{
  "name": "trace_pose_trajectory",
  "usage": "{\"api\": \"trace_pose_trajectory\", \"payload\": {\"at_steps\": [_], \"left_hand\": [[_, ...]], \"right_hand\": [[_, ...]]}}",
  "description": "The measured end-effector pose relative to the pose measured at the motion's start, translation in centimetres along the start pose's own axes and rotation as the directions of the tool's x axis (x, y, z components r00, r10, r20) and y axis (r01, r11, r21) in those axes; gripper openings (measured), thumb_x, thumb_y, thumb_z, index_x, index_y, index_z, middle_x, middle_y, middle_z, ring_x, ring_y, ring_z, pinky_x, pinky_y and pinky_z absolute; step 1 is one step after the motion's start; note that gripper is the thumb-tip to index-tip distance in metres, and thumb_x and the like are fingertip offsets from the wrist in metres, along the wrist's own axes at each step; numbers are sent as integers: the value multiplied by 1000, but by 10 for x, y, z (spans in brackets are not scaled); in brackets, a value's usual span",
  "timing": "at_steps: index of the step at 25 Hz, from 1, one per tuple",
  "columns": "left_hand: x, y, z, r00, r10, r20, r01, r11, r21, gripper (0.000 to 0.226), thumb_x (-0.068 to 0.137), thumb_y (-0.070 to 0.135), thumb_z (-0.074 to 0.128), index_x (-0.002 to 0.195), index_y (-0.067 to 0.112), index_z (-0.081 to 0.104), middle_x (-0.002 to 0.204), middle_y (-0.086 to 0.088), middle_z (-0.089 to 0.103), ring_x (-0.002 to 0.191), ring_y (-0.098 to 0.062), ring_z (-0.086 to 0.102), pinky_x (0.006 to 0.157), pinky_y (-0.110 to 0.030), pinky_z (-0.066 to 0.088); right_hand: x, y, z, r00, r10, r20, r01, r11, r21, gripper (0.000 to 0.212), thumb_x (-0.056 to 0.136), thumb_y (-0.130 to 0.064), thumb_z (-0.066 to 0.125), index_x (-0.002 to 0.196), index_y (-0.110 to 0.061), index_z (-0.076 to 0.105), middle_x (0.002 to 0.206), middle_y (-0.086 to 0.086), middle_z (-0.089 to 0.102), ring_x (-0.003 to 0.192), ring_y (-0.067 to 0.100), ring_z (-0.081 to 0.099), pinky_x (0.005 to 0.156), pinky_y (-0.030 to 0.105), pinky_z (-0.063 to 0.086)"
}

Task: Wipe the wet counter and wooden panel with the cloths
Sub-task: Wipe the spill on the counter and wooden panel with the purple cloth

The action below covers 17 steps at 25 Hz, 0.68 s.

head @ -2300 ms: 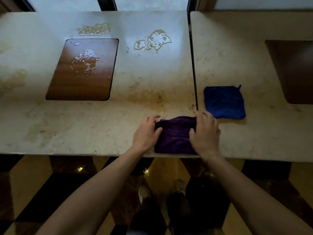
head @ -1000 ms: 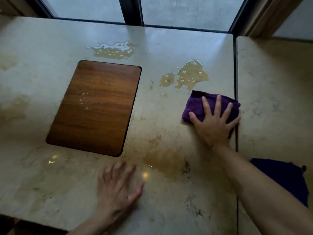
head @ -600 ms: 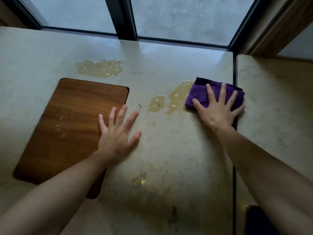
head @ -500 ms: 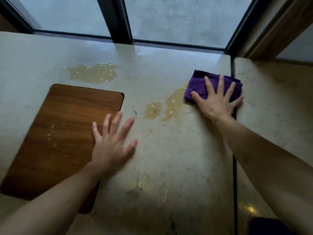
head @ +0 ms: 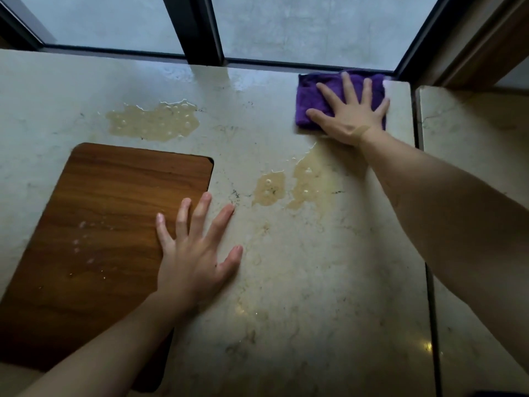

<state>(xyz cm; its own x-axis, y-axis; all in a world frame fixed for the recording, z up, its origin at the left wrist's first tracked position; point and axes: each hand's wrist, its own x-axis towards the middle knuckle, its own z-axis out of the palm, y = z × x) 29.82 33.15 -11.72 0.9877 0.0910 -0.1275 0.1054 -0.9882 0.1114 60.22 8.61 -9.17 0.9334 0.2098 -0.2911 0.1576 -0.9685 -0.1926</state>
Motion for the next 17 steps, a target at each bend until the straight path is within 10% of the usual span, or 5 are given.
{"api": "trace_pose_trajectory", "payload": {"at_steps": [7, 17], "left_hand": [[0, 1, -5, 1000, 23, 1, -22, 998, -59, 70, 89, 72, 21, 153, 45, 12, 167, 1, 4, 153, -32, 1, 114, -72, -3], [1, -12, -18, 986, 150, 67, -142, 985, -101, 69, 92, 73, 28, 153, 43, 15, 167, -6, 7, 152, -41, 4, 110, -77, -1]], "right_hand": [[-138, -29, 52, 996, -89, -22, 88, 996, -30, 73, 82, -86, 19, 148, -61, 0, 164, -9, -20, 149, 31, -21, 113, 68, -11], [-483, -75, 163, 929, 367, -46, -365, 930, 54, 77, 77, -86, 4, 146, -59, -14, 162, -11, -26, 148, 27, -27, 116, 61, -14]]}}
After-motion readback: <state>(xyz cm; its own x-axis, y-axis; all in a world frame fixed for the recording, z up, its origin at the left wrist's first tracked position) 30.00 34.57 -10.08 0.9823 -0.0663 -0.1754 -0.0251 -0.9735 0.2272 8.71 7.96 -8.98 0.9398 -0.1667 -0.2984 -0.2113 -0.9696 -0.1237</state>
